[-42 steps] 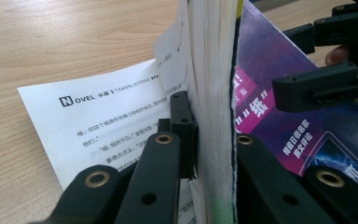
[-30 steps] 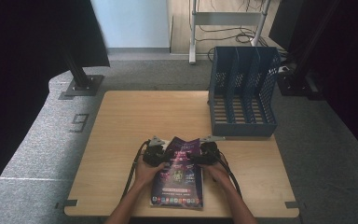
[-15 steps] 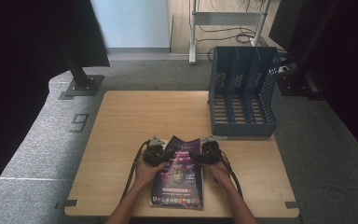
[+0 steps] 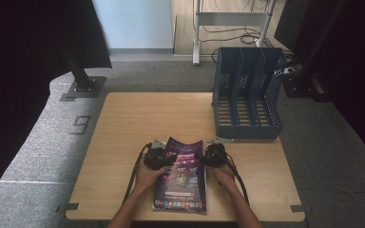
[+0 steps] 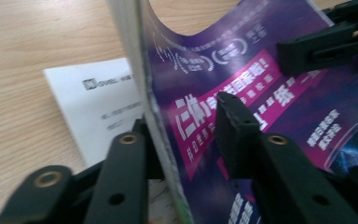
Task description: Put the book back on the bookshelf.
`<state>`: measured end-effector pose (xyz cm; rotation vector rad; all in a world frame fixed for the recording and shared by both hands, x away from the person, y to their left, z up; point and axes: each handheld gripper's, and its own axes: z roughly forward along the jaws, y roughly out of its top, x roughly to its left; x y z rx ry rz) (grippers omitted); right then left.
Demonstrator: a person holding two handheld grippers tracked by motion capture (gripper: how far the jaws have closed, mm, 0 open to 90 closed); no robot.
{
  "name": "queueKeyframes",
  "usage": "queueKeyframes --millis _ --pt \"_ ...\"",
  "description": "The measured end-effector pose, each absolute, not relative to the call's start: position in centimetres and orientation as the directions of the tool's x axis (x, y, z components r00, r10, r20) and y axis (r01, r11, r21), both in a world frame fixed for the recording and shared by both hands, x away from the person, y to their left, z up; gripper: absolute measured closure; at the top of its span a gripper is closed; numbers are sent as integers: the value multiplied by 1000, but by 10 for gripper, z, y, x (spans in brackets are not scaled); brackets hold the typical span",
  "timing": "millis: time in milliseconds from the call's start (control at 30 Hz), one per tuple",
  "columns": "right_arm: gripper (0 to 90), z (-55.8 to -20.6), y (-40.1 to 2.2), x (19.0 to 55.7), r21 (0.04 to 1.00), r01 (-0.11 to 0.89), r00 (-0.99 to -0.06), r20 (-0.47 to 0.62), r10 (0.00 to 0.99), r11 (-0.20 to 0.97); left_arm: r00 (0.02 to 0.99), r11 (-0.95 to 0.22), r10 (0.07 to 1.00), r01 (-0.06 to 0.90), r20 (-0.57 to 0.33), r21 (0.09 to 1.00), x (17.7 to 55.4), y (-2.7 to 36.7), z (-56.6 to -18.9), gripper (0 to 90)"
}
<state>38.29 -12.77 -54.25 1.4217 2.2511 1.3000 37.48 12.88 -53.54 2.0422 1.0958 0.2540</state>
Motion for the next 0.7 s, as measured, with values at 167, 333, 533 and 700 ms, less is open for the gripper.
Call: queueKeyframes --millis 167,333,533,700 --pt "665 -541 -129 381 754 641 -525 293 799 145 579 -291 792 636 -193 714 375 139 -536 544" --pt "672 -539 -129 379 761 633 -526 291 799 140 547 -262 810 658 -210 706 376 148 -537 505" --pt "671 -539 -130 379 763 630 -531 289 796 143 515 -242 828 686 -223 686 378 155 -540 468" --pt "669 -539 -130 379 763 630 -532 287 796 146 515 -236 824 692 -237 682 379 153 -541 453"
